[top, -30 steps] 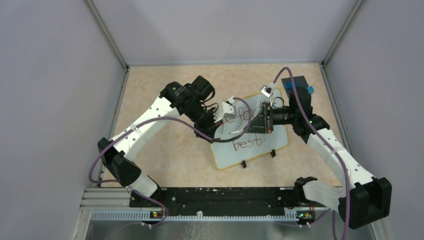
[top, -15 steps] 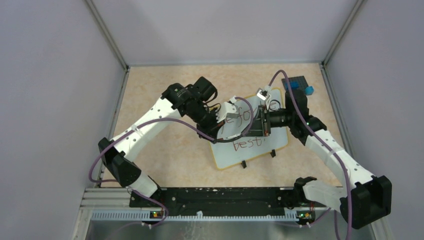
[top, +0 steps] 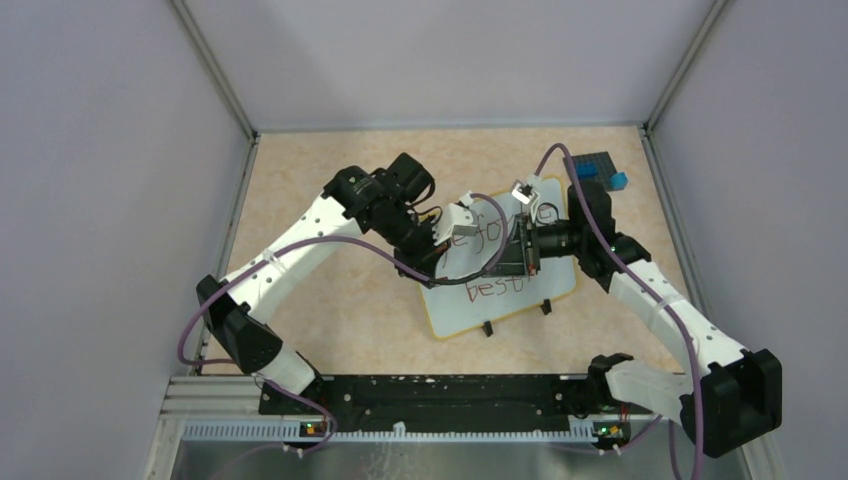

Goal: Write a sentence on the whiteboard
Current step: Insert the whiteboard marker without the cap into the pen cap.

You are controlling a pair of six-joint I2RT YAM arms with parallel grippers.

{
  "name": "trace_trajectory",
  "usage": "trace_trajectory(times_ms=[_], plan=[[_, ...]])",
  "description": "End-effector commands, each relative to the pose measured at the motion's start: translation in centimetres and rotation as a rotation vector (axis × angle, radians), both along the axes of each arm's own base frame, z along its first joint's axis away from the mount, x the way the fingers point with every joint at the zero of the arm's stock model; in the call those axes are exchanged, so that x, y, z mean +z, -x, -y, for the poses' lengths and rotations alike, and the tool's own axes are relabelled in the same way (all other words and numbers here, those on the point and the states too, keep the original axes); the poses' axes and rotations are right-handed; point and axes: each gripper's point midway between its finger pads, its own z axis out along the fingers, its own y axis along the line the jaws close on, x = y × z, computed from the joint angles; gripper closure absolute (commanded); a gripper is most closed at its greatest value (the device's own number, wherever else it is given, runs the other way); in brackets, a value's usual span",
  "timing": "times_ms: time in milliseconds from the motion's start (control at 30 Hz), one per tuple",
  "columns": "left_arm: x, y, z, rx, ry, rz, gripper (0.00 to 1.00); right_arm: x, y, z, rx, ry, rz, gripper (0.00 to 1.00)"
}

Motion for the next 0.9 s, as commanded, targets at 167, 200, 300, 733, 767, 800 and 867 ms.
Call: trace_trajectory(times_ms=[167,200,300,733,767,800,867], plan=[[2.0,0.2,1.5,-0.041,0.081,0.017,1.00,1.0,0.0,-0.6,0.028,-0.023,0.052,1.00],[2.0,0.4,1.5,-0.047,0.083,0.012,1.00,1.0,0.0,-0.6,0.028,-0.022,0.051,1.00],[1.8,0.5,1.5,-0.052,0.073,0.007,1.00,1.0,0.1,-0.6,0.030,-0.024,0.051,1.00],[0.1,0.6,-0.3,-0.021,-0.008,0.029,1.00,1.0,0.4,-0.5,0.037,-0.020,0.060,1.00],[0.2,0.6,-0.1,-0.023,-0.005,0.028,1.00,1.1,0.4,-0.5,0.039,-0.021,0.061,1.00],[0.3,0.5,0.0,-0.025,0.001,0.026,1.00,1.1,0.4,-0.5,0.041,-0.022,0.060,1.00],[0.5,0.6,0.3,-0.033,0.012,0.014,1.00,1.0,0.4,-0.5,0.039,-0.020,0.059,1.00]])
